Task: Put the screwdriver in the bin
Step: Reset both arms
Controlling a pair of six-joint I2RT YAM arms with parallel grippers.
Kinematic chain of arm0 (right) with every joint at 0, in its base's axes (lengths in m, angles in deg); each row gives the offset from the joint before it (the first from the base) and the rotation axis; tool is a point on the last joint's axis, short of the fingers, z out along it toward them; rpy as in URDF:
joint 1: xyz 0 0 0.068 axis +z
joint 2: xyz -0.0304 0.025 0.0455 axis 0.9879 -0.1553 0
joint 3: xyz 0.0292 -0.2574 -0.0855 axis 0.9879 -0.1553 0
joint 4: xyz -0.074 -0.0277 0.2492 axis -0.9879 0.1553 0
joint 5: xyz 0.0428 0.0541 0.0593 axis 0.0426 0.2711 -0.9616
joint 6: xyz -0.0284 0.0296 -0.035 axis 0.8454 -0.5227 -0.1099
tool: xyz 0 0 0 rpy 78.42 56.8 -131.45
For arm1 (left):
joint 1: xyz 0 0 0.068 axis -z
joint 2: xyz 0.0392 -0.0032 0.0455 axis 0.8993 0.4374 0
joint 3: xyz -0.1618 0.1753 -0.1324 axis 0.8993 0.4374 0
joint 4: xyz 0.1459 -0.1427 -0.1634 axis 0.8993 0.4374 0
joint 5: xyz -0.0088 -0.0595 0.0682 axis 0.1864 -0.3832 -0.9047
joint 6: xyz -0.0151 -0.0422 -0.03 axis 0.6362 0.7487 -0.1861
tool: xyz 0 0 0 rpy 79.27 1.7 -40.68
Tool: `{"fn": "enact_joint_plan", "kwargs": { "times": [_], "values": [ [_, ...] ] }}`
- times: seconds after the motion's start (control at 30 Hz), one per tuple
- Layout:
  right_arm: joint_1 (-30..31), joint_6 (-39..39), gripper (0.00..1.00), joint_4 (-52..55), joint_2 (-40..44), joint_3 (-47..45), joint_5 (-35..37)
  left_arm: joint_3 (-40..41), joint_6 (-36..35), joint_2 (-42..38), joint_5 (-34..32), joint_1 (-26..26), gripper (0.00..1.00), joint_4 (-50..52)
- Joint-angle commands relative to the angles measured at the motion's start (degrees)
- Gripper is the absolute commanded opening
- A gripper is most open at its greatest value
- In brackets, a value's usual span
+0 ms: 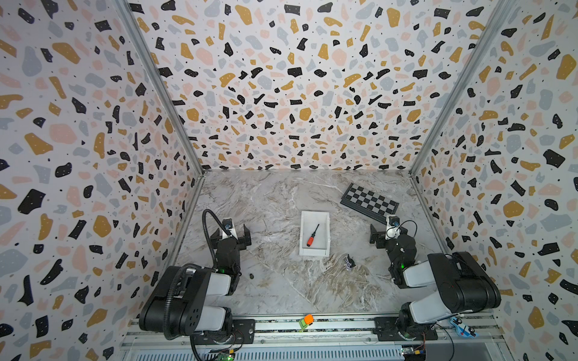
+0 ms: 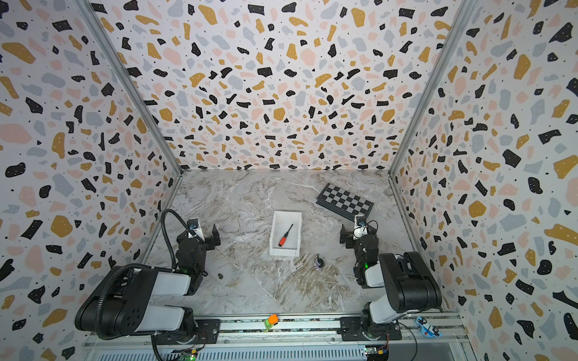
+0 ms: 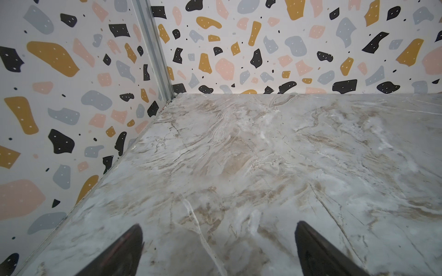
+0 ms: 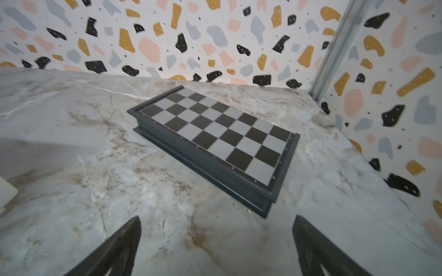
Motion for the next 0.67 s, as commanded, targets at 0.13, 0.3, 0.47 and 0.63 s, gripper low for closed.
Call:
{"fn": "enact_joint_plan", "kwargs": {
  "times": [0.13,0.3,0.47,0.63],
  "values": [
    [0.1,0.5,0.99,0.9,1.1,2.1,-1.6,-1.4,0.2,-0.2,-1.3,-0.3,1.0,-3.3],
    [0.6,0.8,0.99,0.6,1.3,1.9,-0.5,-1.3,0.3,-0.2,-1.3,-0.3,1.0,-3.4],
    [0.7,0.6,0.99,1.1,0.8,2.4,-0.5,-1.4,0.2,-0.2,-1.3,-0.3,1.0,-3.3],
    [0.3,0.5,0.99,0.9,1.3,2.1,-1.1,-1.4,0.3,-0.2,-1.3,-0.3,1.0,-3.3]
  ]
}}
